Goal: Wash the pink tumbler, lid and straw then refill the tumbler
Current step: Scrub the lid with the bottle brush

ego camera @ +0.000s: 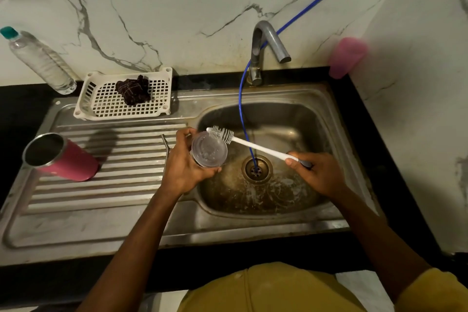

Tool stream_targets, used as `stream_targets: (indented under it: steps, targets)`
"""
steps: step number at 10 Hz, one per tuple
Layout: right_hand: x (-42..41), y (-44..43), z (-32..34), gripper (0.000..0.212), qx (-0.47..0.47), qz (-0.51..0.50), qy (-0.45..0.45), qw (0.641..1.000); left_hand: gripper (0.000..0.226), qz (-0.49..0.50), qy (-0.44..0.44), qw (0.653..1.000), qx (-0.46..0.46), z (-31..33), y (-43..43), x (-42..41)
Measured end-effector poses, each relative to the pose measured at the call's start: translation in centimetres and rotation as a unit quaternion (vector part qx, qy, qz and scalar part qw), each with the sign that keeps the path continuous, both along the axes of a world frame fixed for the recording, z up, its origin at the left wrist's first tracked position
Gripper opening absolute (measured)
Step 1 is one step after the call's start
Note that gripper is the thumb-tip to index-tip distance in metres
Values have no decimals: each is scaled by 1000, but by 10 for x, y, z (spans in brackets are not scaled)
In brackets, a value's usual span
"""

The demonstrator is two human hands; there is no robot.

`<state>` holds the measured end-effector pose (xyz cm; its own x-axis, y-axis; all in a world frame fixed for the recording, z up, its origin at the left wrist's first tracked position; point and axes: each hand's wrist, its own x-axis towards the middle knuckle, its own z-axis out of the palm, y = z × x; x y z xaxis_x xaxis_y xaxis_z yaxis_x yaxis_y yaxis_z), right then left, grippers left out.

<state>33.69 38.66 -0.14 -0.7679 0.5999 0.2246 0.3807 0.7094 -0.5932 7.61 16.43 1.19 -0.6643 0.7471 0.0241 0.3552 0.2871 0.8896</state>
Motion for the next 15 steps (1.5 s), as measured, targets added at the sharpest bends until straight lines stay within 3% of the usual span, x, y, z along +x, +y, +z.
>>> stream_targets:
  steps: [2, 3, 5, 7, 9, 12, 15]
  targets:
    - [-6, -22, 4, 47, 32, -22, -59, 997, 112, 7, 73, 997, -12, 6, 10, 7]
    - [-4, -35, 8, 50, 21, -43, -63, 997, 104, 32, 98, 994, -25, 7, 12, 7]
    - [-2, -49, 19, 47, 22, -61, -52, 997, 94, 40, 81, 996, -16, 17, 15, 5]
    - [-5, -57, 22, 50, 15, -93, -47, 994, 106, 31, 78, 996, -8, 23, 18, 4]
    - [6, -64, 23, 43, -5, -60, -42, 997, 103, 25, 85, 996, 0, 21, 15, -2]
    - [-5, -53, 23, 60, -8, -106, -65, 992, 99, 2, 126, 992, 28, 27, 18, 4]
    - [-8, -55, 20, 39, -61, -81, -31, 994, 101, 19, 135, 990, 37, 28, 14, -1]
